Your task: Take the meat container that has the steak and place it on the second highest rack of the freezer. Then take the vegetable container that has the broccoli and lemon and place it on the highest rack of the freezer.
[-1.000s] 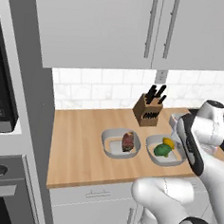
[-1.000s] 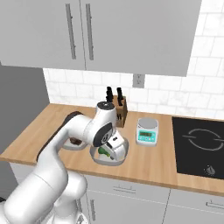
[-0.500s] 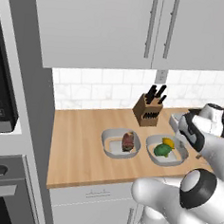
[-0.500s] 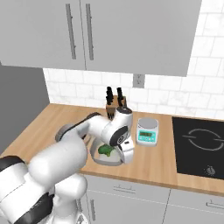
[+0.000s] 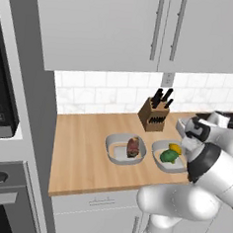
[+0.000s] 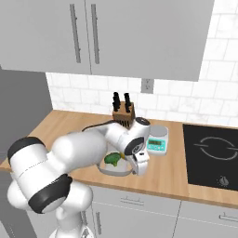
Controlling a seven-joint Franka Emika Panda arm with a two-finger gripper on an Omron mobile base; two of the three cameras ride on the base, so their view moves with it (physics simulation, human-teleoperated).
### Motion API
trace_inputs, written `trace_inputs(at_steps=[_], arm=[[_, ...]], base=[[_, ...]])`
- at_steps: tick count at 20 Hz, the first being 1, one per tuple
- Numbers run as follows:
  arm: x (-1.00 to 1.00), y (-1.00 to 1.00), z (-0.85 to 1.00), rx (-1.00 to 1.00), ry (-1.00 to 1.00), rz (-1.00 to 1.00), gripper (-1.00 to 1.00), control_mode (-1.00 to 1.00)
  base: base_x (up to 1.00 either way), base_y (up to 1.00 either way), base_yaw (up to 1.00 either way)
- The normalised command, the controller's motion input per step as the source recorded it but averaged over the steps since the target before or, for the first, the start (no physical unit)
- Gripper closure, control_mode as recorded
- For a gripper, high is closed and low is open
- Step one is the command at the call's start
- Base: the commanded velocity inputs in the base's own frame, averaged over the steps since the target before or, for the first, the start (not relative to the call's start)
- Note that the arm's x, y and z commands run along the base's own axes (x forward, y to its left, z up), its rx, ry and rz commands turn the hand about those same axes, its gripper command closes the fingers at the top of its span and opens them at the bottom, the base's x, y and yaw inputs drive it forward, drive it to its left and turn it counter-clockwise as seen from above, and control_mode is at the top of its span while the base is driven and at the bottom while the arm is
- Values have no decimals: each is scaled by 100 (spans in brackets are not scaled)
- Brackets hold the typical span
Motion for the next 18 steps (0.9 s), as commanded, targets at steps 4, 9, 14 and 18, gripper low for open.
trace_inputs(at_steps=[4, 9, 14, 18], arm=[[0, 10, -47, 0, 0, 0, -100, -100], [12, 7, -36, 0, 0, 0, -100, -100], [21, 4, -28, 0, 0, 0, -100, -100], [11, 19, -41, 0, 2, 0, 100, -100]], base=[[0, 0, 0], [0, 0, 0], [0, 0, 0], [0, 0, 0]])
